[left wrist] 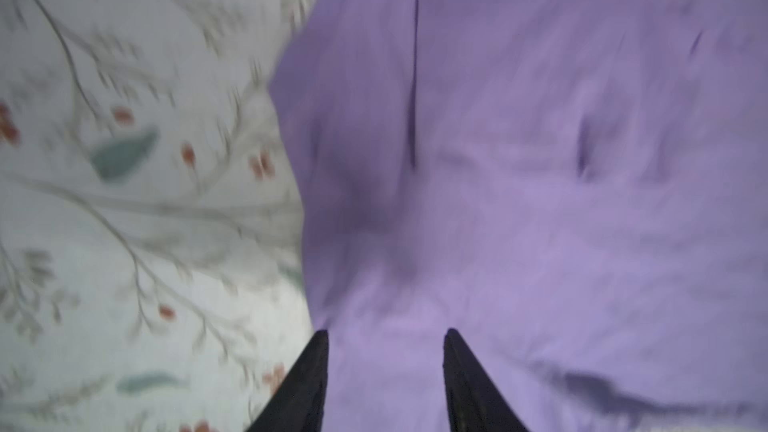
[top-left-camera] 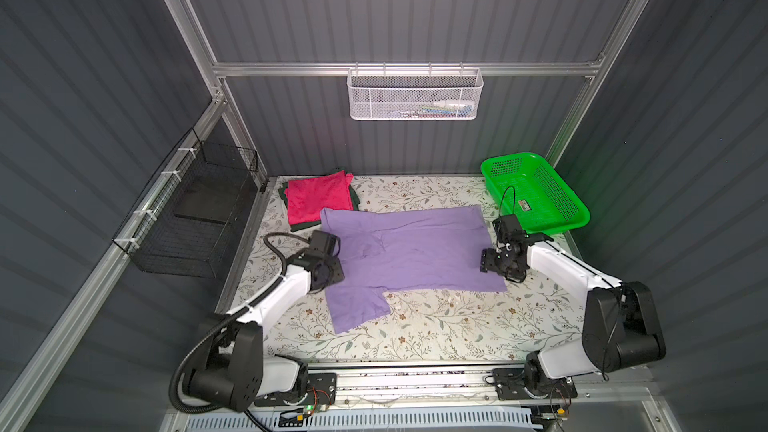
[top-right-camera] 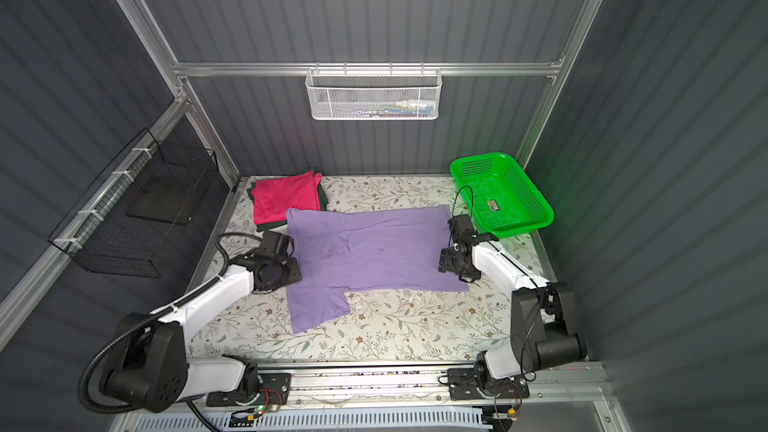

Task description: Fold and stack the t-shirts

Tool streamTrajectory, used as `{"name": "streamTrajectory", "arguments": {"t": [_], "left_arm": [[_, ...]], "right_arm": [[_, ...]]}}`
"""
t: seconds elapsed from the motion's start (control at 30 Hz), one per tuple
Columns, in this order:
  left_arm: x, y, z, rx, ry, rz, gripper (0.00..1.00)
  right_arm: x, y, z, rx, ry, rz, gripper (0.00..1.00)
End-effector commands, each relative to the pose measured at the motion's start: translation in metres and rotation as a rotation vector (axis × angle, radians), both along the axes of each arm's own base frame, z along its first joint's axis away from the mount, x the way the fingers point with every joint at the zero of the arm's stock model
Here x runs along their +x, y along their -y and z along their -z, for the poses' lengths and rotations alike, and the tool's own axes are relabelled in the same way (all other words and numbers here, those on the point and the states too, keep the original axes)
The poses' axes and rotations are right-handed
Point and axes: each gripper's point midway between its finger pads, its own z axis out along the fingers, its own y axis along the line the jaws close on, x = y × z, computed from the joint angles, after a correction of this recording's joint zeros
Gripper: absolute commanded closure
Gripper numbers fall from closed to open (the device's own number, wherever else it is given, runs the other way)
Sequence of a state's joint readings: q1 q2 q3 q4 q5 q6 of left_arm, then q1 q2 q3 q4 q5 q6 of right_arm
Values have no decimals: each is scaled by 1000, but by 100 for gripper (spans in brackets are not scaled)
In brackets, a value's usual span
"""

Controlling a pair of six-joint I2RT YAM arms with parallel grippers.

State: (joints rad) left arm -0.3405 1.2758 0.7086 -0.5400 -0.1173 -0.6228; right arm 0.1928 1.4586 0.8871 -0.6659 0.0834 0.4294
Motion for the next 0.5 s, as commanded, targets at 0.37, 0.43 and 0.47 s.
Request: {"name": "streamTrajectory", "arguments": {"t": [0.37,0.43,0.47], "left_arm": [[-114,7,24,10,-321,-32,58],[-119,10,28,25,-352,-4,60],[-120,13,29,30,-358,8,61]], "right_arm": [[-49,19,2,12,-48,139,20],[-49,20,2,17,-48,134,20],[-49,20,1,15,-49,126,19]]}}
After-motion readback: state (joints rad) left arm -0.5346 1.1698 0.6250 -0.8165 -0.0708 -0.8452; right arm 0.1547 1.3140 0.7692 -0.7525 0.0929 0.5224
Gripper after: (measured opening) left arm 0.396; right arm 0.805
